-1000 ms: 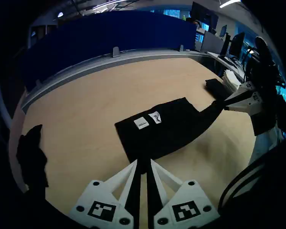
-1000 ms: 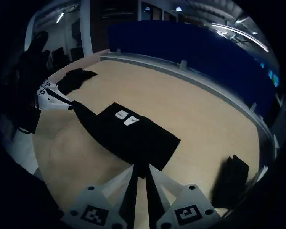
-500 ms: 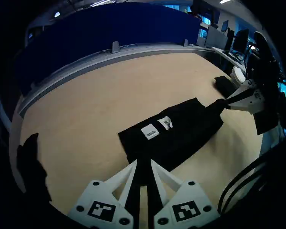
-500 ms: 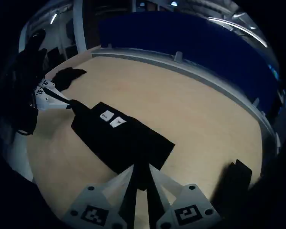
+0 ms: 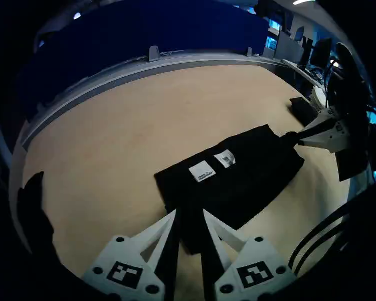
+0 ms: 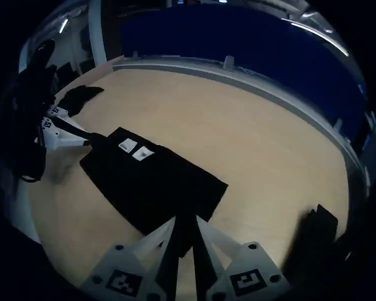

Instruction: Fold towel

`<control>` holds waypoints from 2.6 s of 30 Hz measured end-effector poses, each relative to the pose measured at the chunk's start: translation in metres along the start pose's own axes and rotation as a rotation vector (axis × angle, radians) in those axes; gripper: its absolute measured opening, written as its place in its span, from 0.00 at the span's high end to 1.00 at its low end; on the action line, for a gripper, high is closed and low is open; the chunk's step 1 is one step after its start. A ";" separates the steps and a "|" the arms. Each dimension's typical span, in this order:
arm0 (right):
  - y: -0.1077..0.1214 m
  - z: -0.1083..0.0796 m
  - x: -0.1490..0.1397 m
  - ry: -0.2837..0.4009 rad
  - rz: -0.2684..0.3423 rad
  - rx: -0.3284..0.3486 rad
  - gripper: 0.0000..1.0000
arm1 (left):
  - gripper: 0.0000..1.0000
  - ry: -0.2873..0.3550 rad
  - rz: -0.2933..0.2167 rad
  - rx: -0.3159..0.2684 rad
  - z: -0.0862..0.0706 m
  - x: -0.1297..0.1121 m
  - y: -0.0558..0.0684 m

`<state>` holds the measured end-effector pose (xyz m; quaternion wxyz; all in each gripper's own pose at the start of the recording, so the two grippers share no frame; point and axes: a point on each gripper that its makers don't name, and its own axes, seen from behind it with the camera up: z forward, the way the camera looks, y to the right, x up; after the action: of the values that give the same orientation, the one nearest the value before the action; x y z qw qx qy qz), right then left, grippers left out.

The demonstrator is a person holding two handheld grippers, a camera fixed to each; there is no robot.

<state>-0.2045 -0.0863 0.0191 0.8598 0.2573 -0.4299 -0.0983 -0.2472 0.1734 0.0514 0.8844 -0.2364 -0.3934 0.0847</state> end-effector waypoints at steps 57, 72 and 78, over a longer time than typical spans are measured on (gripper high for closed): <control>0.059 0.020 0.024 0.078 -0.045 -0.247 0.00 | 0.10 0.066 -0.001 0.174 0.009 0.021 -0.059; 0.037 0.001 -0.012 0.042 -0.020 -0.204 0.00 | 0.10 0.040 -0.041 0.153 -0.012 -0.010 -0.045; 0.030 -0.005 -0.019 0.039 -0.013 -0.186 0.00 | 0.10 0.032 -0.067 0.148 -0.018 -0.023 -0.040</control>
<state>-0.2136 -0.0512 0.0190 0.8876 0.1809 -0.4002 -0.1386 -0.2511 0.1249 0.0452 0.9080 -0.1584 -0.3796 0.0803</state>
